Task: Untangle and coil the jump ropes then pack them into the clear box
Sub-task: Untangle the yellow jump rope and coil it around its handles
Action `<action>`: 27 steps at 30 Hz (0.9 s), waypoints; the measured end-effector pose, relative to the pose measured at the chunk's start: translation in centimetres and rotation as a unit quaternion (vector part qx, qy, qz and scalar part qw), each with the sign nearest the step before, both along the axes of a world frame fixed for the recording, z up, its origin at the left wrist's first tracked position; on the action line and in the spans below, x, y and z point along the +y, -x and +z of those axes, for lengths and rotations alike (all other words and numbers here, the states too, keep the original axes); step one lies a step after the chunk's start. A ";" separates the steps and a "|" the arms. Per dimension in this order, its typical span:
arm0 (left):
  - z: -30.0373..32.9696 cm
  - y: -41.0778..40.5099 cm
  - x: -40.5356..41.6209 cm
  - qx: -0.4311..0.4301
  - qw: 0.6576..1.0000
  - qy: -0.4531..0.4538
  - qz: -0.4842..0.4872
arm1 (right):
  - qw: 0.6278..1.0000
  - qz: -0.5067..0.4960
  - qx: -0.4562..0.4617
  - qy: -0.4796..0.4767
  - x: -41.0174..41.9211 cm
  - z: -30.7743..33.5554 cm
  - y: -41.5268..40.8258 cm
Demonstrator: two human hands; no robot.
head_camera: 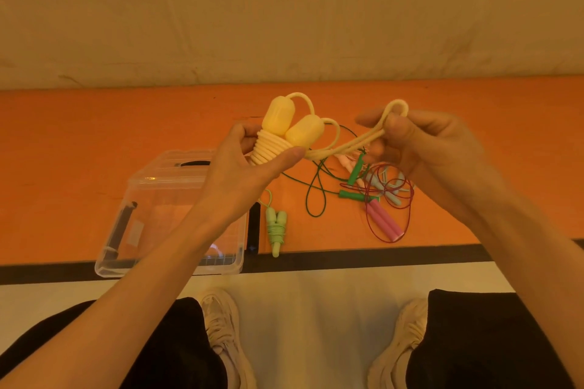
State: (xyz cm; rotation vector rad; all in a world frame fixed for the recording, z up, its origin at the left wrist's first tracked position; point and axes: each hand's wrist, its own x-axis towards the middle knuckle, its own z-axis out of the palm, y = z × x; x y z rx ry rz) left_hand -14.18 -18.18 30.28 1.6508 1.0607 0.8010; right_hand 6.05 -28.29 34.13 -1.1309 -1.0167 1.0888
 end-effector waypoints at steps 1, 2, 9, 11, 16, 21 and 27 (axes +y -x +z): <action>0.0 0.0 0.0 0.000 1.000 0.001 -0.003 | 1.000 0.003 0.014 0.008 0.1 -0.1 0.0; 0.0 -0.1 0.0 0.005 1.000 -0.001 -0.005 | 0.999 0.009 0.018 0.026 0.1 -0.2 0.1; -0.2 -0.2 -0.5 0.016 1.000 -0.014 -0.011 | 0.977 0.032 -0.139 0.156 0.5 -2.3 1.7; -0.3 -0.1 -0.5 0.013 1.000 -0.018 -0.018 | 0.973 0.008 -0.160 0.168 0.8 -2.5 1.5; -0.2 -0.3 -0.9 0.028 0.998 -0.027 -0.041 | 0.970 -0.009 -0.176 0.169 1.0 -2.3 1.1; 0.0 0.0 -0.7 0.034 0.997 -0.009 -0.075 | 0.982 0.013 -0.110 0.155 0.8 -1.7 0.9; 0.9 0.3 -0.8 0.038 0.983 0.021 -0.176 | 0.979 0.029 -0.115 0.168 0.5 -0.9 0.4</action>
